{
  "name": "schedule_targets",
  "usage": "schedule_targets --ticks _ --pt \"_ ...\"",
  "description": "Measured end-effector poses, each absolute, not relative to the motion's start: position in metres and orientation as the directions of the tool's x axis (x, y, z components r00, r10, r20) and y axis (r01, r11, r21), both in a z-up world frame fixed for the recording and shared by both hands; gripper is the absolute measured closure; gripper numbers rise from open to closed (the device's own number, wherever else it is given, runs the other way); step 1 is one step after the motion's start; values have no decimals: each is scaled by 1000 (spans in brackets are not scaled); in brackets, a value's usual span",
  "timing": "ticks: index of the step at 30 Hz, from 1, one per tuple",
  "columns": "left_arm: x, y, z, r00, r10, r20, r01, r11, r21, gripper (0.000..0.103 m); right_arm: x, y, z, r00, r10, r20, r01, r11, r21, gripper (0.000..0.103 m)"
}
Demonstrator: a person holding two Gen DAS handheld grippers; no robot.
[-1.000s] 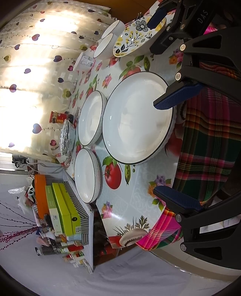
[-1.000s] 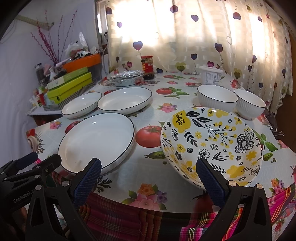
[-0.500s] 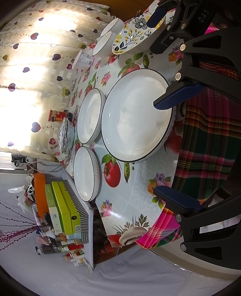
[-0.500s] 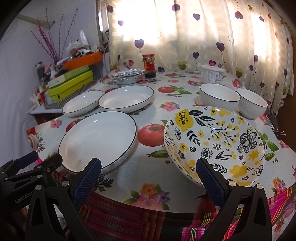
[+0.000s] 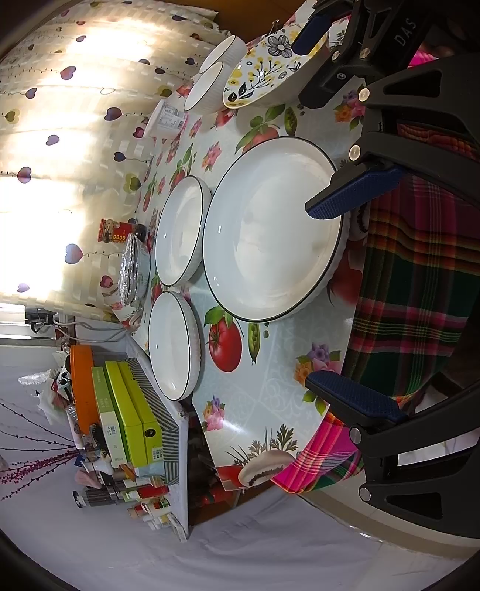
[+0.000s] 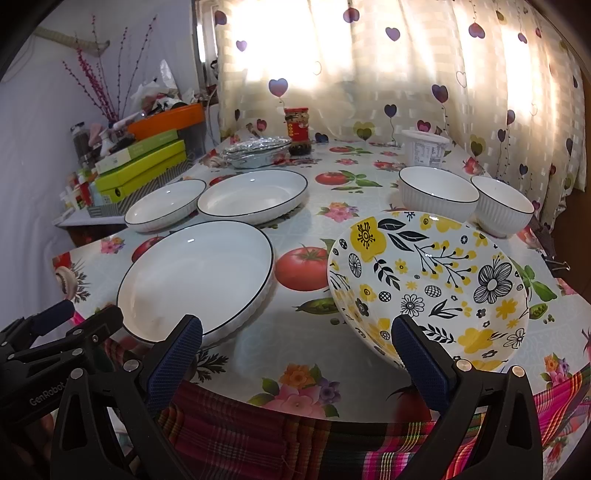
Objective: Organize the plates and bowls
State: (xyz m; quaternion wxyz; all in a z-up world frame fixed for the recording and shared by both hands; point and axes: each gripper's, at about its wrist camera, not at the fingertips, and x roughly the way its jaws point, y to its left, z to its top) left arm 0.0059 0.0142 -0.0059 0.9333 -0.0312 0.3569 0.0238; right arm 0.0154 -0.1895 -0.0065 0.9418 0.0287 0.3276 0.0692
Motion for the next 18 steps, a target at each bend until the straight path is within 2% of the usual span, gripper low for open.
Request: schedule_targets --ticks 18 --pt "5 15 -5 746 23 -665 -65 997 -38 18 15 -190 -5 776 147 -613 -111 989 97 0"
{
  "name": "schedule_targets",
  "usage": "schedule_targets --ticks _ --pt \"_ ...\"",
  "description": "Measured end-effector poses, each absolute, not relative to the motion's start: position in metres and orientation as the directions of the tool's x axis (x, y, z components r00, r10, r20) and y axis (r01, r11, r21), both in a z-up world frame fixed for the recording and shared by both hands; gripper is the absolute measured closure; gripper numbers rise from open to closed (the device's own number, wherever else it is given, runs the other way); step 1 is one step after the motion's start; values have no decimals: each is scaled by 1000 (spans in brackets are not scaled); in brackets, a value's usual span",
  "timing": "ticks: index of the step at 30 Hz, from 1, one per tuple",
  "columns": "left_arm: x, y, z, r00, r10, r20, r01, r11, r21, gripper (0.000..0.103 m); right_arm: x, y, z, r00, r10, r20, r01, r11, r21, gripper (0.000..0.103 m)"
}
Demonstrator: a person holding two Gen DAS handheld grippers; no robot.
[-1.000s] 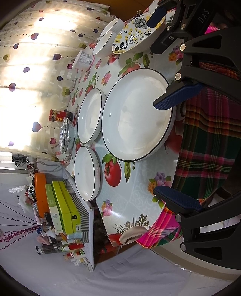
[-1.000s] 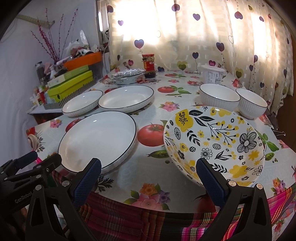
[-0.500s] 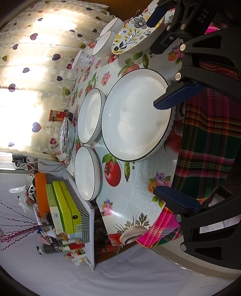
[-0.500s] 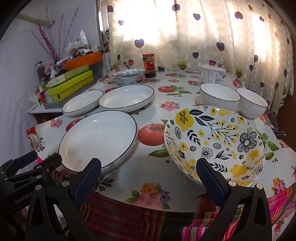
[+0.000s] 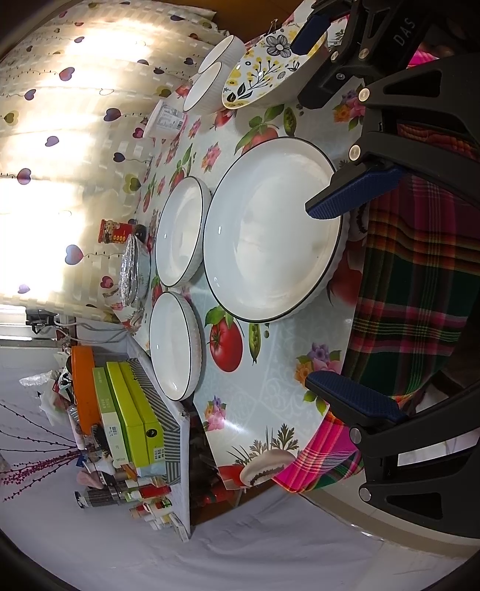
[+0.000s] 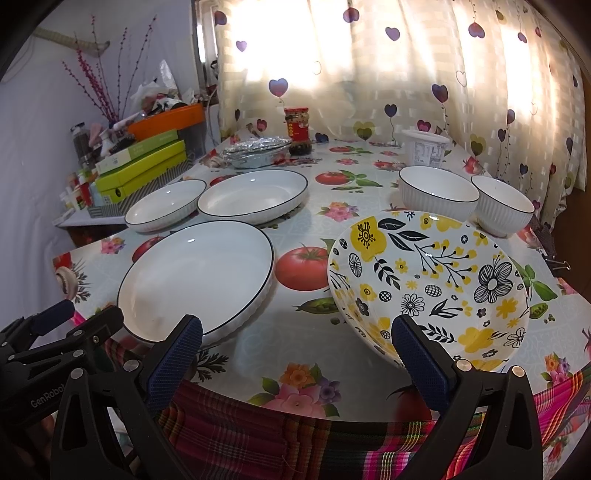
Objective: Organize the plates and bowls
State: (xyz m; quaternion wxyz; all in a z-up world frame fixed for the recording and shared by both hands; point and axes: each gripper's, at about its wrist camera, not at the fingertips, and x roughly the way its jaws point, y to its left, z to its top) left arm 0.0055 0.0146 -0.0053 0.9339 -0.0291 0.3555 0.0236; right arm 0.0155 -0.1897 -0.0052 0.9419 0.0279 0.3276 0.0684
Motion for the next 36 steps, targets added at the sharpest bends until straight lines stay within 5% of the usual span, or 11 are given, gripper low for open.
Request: schedule_targets --ticks 17,36 --pt "13 17 7 773 4 -635 -35 999 -36 18 24 -192 8 787 138 -601 -103 990 93 0" --pt "72 54 45 792 -21 -610 -4 999 -39 18 105 -207 97 828 209 -520 -194 977 84 0"
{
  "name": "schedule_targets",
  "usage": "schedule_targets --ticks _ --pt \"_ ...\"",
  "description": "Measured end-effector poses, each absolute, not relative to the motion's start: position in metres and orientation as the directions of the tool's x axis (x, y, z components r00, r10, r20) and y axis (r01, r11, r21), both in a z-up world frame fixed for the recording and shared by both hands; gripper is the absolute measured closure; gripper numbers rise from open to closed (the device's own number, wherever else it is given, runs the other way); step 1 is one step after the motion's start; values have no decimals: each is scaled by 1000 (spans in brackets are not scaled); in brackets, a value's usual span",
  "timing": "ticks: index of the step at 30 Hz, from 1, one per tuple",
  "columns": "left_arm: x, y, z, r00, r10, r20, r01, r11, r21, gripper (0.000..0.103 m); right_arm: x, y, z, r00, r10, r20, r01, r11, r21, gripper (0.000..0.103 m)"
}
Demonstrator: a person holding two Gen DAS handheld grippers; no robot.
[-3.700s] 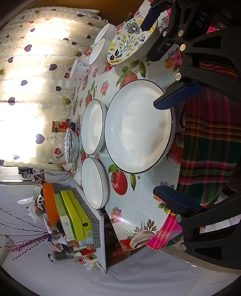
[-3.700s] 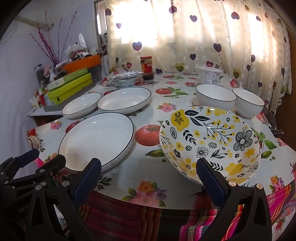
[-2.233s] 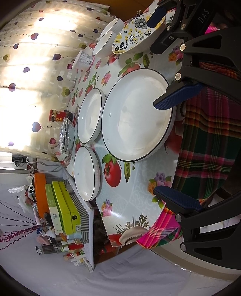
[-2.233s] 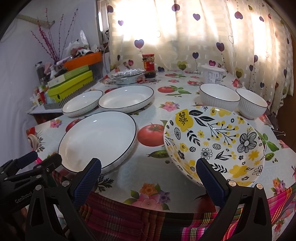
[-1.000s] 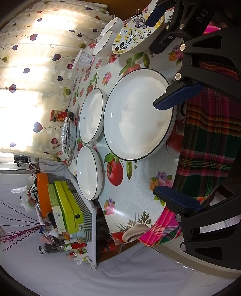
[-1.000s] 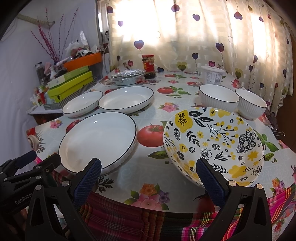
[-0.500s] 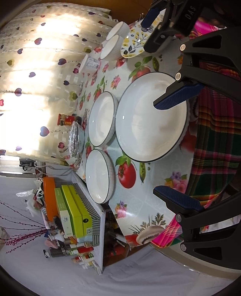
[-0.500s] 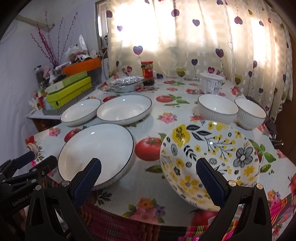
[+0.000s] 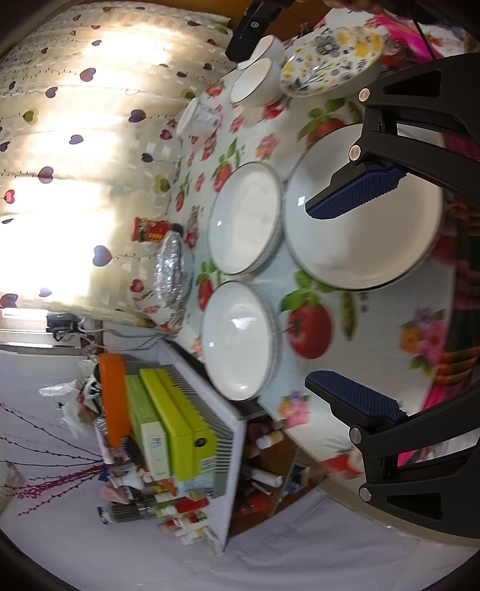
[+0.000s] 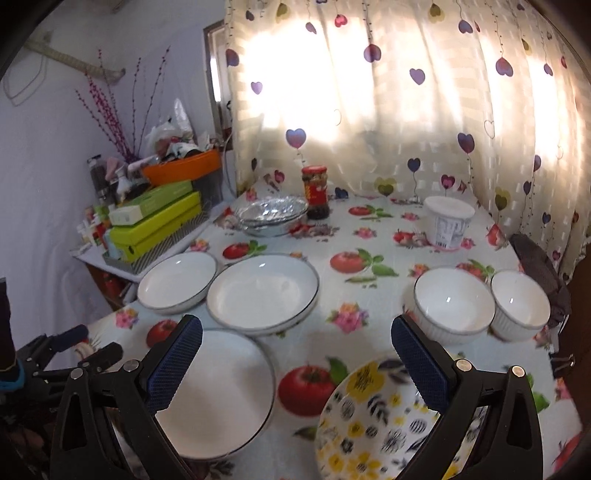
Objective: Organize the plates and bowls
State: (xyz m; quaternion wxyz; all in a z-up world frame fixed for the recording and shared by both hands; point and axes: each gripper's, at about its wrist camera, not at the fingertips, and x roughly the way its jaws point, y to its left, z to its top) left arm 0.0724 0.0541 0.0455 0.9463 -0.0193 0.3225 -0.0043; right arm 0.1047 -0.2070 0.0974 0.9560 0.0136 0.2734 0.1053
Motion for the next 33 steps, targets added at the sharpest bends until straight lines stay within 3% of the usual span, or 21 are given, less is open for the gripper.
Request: schedule_targets --ticks 7,15,20,23,26,28,33 --pt "131 53 49 750 -34 -661 7 999 -43 18 161 -207 101 805 168 -569 -215 977 -15 0" --pt "183 36 38 699 -107 -707 80 994 -71 19 248 -218 77 699 165 -696 -183 982 48 0" --pt "213 36 25 649 -136 -748 63 990 -125 26 280 -214 57 628 210 -749 -219 972 89 13" --pt "224 32 19 626 -130 -769 61 991 -118 39 295 -208 43 580 253 -774 -252 960 125 20" --pt "232 25 13 605 -143 -783 82 990 -117 41 309 -200 29 540 268 -798 -267 953 139 31" --pt "238 24 9 591 -157 -791 87 988 -131 51 314 -197 23 521 276 -808 -281 949 144 33" --pt "247 29 0 563 -164 -810 64 986 -155 53 326 -195 11 487 292 -823 -291 943 162 42"
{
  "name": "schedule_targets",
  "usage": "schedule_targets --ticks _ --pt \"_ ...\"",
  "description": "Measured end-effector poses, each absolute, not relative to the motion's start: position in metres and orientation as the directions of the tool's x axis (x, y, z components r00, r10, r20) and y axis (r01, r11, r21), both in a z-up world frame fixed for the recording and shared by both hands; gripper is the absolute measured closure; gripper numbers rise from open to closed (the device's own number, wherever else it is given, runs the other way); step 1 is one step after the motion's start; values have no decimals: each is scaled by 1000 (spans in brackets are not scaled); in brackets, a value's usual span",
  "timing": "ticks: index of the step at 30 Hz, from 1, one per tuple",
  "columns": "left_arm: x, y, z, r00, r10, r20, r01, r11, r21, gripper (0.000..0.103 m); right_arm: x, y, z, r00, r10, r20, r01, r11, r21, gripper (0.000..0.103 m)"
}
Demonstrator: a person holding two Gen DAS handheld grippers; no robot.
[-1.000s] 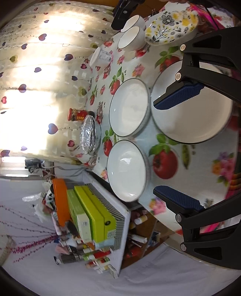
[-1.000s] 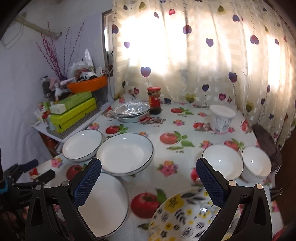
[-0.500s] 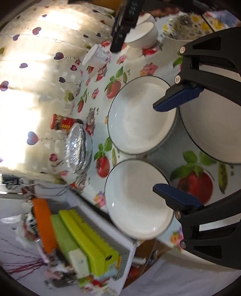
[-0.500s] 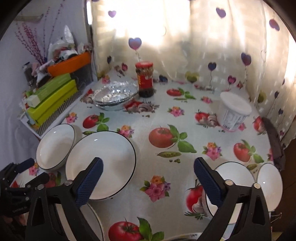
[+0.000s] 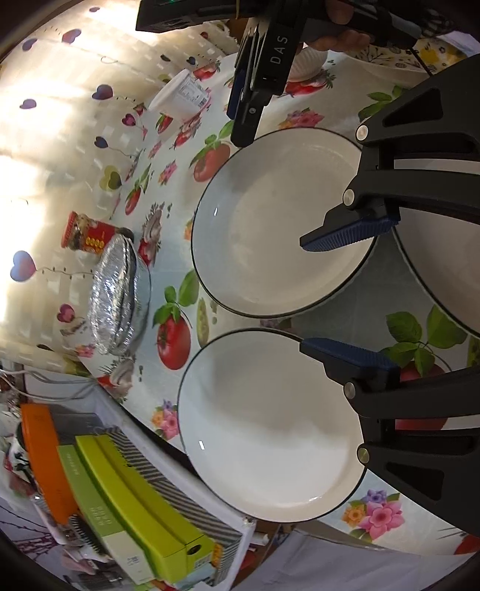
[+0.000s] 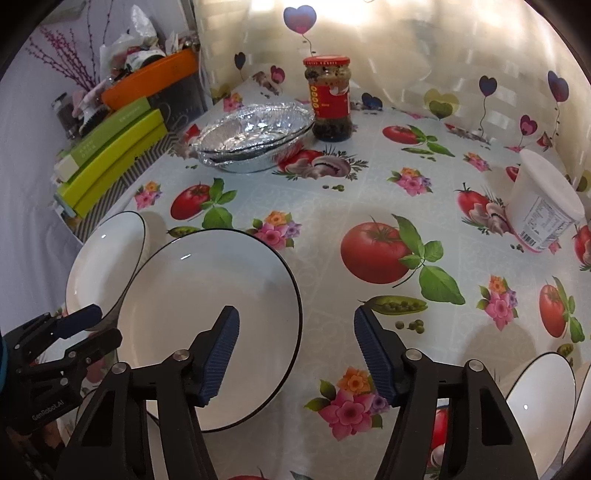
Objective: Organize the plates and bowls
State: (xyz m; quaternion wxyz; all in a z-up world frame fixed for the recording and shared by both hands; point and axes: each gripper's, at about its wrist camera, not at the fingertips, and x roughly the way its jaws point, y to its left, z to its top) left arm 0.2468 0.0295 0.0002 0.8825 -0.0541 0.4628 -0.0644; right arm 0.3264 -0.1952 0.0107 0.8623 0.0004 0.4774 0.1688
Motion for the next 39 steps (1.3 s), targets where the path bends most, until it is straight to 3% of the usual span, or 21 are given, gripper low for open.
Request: schedule_targets --ticks 4,9,11,16,25,30,36,39 --pt "251 28 -4 551 -171 -817 67 985 -161 54 332 -196 3 470 297 -831 -286 942 175 51" --pt "255 22 -8 535 -189 -823 83 982 -171 62 338 -198 -5 446 309 -840 -278 940 198 62" --pt "256 21 -10 532 -185 -827 83 983 -166 64 339 -199 -8 438 314 -842 -275 939 207 70" --pt "259 21 -11 529 -176 -830 75 984 -161 64 341 -198 -13 421 332 -844 -286 932 223 74" --pt "265 22 -20 498 -187 -847 61 982 -181 64 346 -195 -20 394 349 -850 -297 924 242 90" --pt "267 21 -21 499 -187 -846 54 981 -185 65 349 -195 -23 384 372 -845 -300 916 266 91" --pt "268 25 -23 501 -148 -853 27 987 -156 83 351 -194 -23 378 373 -847 -305 915 266 91" --pt "268 26 -23 501 -148 -853 19 987 -160 84 351 -194 -23 380 372 -847 -308 914 263 91"
